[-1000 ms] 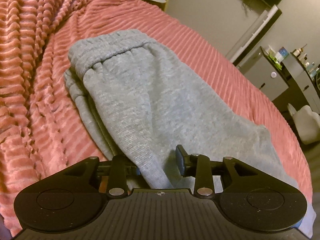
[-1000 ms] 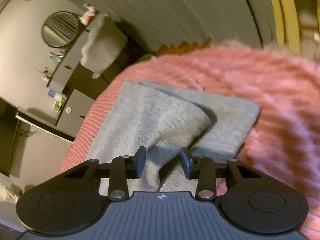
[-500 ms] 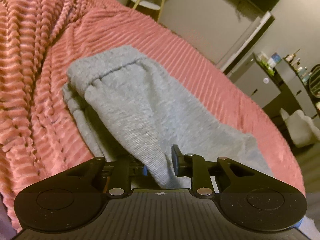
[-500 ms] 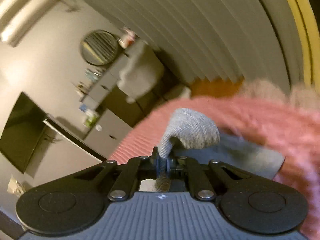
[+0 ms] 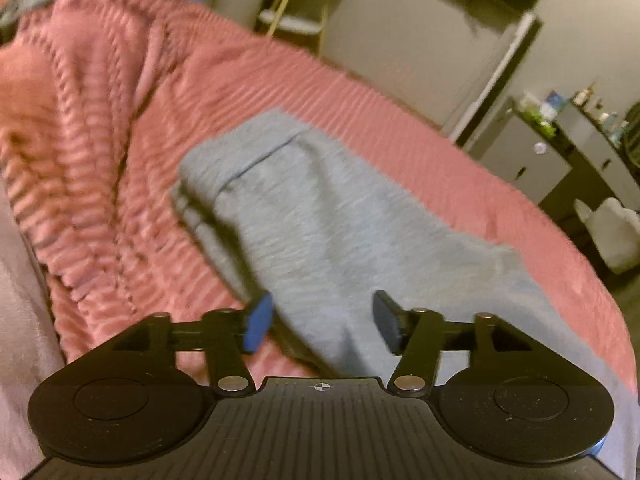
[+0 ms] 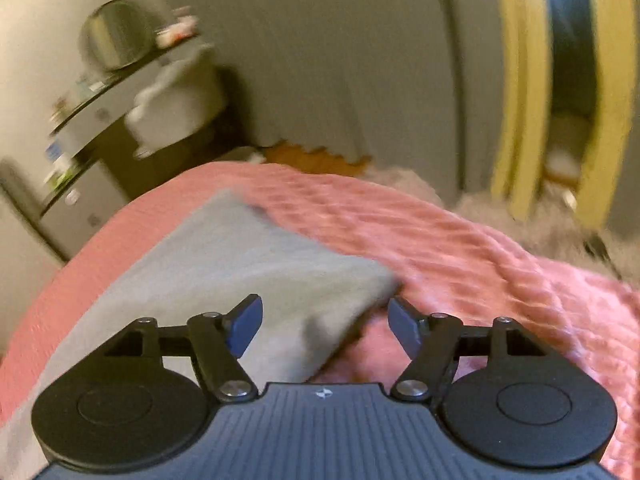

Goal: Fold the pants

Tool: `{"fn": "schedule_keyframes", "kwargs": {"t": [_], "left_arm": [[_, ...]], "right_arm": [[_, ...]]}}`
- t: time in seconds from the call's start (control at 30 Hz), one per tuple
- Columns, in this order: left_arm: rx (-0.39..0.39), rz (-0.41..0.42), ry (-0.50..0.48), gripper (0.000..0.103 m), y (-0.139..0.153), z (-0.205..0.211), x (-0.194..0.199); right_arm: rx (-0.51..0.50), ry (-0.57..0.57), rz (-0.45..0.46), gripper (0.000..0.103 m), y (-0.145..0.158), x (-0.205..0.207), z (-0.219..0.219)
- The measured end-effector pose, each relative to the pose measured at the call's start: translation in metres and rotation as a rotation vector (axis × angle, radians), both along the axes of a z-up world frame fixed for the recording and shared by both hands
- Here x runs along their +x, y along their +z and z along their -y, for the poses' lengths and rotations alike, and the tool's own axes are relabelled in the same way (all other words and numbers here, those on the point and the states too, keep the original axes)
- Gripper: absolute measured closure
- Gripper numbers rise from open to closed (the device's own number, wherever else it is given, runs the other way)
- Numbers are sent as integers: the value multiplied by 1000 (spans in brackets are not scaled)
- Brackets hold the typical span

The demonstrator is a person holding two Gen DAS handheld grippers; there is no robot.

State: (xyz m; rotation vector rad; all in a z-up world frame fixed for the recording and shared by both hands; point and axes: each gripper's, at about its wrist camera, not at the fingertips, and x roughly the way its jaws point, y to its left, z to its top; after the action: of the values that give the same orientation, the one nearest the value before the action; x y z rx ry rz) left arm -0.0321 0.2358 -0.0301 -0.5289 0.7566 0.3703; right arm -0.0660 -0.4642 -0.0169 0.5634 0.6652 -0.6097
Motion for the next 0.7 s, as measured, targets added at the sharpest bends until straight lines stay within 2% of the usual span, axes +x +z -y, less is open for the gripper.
{"fn": "schedule_keyframes", "kwargs": {"t": [0.07,0.1,0.17,0.27,0.33,0.4,0.47,0.57,0.63,0.7], "left_arm": [[17,43,-51,30,10,19,4],[19,67,-87,28,14,30,8],[31,97,-170,25,20,52,21],[60,87,-245,24,23,82,48],[67,67,-288,24,22,97,68],[95,48,-318,24,21,108,89],[139,34,-349,24,19,116,109],[193,1,-397,29,12,128,140],[149,-9,-452,33,5,131,159],[100,-12,-476,33,-4,133,177]], "right_arm": [[-13,57,19,12,6,3,-27],[-3,76,40,8,8,5,-39],[43,141,88,6,9,14,-71],[105,181,115,4,11,40,-116],[175,170,131,4,5,59,-143],[212,224,158,4,-10,74,-169],[149,299,128,4,-27,86,-192],[-17,367,73,4,-39,96,-210],[-97,401,90,4,-39,98,-214],[-96,419,105,4,-44,101,-214]]}}
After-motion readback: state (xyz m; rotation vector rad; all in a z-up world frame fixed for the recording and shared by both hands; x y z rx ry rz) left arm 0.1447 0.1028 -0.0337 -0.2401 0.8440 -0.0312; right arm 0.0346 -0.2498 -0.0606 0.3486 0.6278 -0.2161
